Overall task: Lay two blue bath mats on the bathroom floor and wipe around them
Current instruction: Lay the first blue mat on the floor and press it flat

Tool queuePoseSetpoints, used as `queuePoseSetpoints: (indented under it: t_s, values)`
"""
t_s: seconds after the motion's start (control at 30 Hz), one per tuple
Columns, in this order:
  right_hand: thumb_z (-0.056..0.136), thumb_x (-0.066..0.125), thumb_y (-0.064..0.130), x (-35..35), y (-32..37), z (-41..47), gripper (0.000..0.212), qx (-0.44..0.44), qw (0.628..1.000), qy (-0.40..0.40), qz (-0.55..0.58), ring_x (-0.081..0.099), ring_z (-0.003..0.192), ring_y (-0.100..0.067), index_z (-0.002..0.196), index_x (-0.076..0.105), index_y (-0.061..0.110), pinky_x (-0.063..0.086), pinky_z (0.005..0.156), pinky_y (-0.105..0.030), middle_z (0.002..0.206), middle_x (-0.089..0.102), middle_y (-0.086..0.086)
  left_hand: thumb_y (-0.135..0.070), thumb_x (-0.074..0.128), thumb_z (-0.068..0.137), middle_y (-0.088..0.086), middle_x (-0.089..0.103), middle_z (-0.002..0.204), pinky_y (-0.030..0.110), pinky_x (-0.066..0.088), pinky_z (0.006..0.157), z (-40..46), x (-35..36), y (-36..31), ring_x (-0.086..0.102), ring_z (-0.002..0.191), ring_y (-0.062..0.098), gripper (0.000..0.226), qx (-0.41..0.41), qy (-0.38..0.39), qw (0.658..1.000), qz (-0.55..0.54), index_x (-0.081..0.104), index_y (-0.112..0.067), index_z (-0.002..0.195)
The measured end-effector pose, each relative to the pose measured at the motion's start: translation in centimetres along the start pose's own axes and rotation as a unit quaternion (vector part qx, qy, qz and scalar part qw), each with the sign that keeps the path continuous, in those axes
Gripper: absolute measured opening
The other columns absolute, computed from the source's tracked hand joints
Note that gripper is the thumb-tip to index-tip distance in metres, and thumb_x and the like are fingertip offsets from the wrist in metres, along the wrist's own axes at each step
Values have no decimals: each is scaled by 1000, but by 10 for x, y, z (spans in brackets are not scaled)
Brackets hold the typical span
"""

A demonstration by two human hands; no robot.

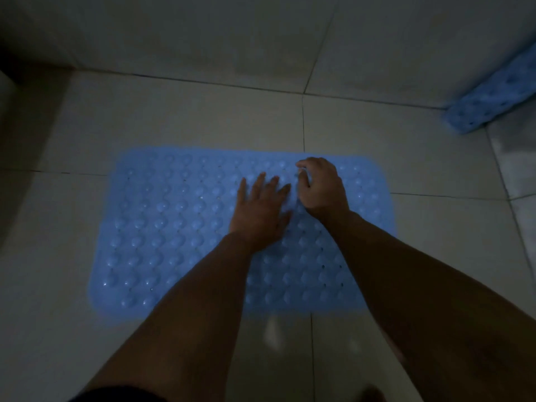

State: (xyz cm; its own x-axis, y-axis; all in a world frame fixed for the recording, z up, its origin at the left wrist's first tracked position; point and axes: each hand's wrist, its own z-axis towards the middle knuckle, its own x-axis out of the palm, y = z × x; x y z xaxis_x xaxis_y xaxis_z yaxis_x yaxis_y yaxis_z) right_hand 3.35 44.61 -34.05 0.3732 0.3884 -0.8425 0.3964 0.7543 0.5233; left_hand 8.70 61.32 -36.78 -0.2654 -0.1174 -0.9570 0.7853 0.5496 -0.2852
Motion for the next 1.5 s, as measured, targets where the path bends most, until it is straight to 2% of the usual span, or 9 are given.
queuePoseSetpoints:
  t_s: [0.07, 0.17, 0.3, 0.4, 0.73, 1.0, 1.3, 1.4, 1.5]
  values:
    - [97, 46, 30, 15, 20, -9, 38, -12, 999, 43, 0, 56, 126, -37, 120, 70, 11, 44, 109, -46, 125, 66, -14, -52, 23, 96, 10, 44, 159, 68, 15, 122, -17, -6, 26, 27, 154, 37, 68, -43, -36, 998, 17, 49, -20, 151]
    - [97, 32, 42, 46, 54, -33, 57, -7, 991, 129, -22, 35, 147, -38, 136, 61, 11, 33, 119, -52, 151, 49, -19, -47, 23, 95, 8, 42, 161, 67, 12, 123, -38, -17, 63, 21, 156, 36, 67, -103, -31, 994, 34, 46, -21, 153]
    - [100, 24, 51, 88, 73, -73, 70, 4, 971, 203, -125, 3, 157, -33, 159, 26, 14, 14, 124, -59, 169, 10, -16, -45, 25, 95, 8, 40, 162, 66, 12, 123, -59, -25, 90, 17, 157, 36, 66, -145, -33, 988, 34, 44, -21, 153]
    - [99, 21, 66, 108, 75, -97, 84, -5, 962, 197, -187, -9, 157, -33, 162, 7, 12, 1, 126, -58, 170, -6, -16, -42, 32, 99, 8, 40, 162, 66, 14, 123, -67, -21, 98, 16, 157, 36, 60, -151, -42, 987, 32, 45, -20, 153]
    - [97, 16, 74, 117, 77, -104, 92, -2, 959, 169, -226, -15, 157, -29, 163, 0, 12, 4, 125, -58, 170, -11, -13, -41, 37, 106, 7, 36, 164, 60, 11, 126, -68, -3, 102, 9, 159, 32, 52, -144, -58, 988, 12, 43, -21, 154]
    - [98, 12, 73, 117, 77, -102, 90, 1, 957, 170, -234, -11, 157, -29, 163, 3, 12, 3, 125, -59, 170, -10, -14, -39, 41, 103, 9, 44, 159, 64, 19, 123, -74, -3, 119, 17, 157, 37, 50, -157, -105, 982, 10, 53, -18, 147]
    - [97, 14, 72, 109, 81, -93, 86, 18, 956, 216, -196, -17, 156, -25, 163, -2, 19, -4, 126, -55, 170, -15, -8, -45, 28, 102, 9, 43, 159, 62, 16, 124, -90, -18, 125, 15, 158, 36, 58, -174, -85, 981, 12, 52, -19, 148]
    - [101, 24, 64, 98, 81, -82, 74, 26, 962, 224, -151, -5, 158, -23, 162, 16, 22, 3, 127, -53, 171, -1, -7, -45, 28, 102, 10, 43, 159, 62, 16, 124, -93, -17, 118, 16, 157, 37, 58, -164, -79, 983, 10, 51, -18, 148]
    - [101, 42, 54, 85, 80, -67, 55, 36, 983, 164, -67, 33, 150, -28, 143, 55, 21, 30, 120, -49, 161, 38, -11, -45, 27, 103, 9, 36, 164, 61, 12, 126, -91, -11, 104, 10, 158, 36, 58, -152, -47, 987, 7, 45, -20, 153]
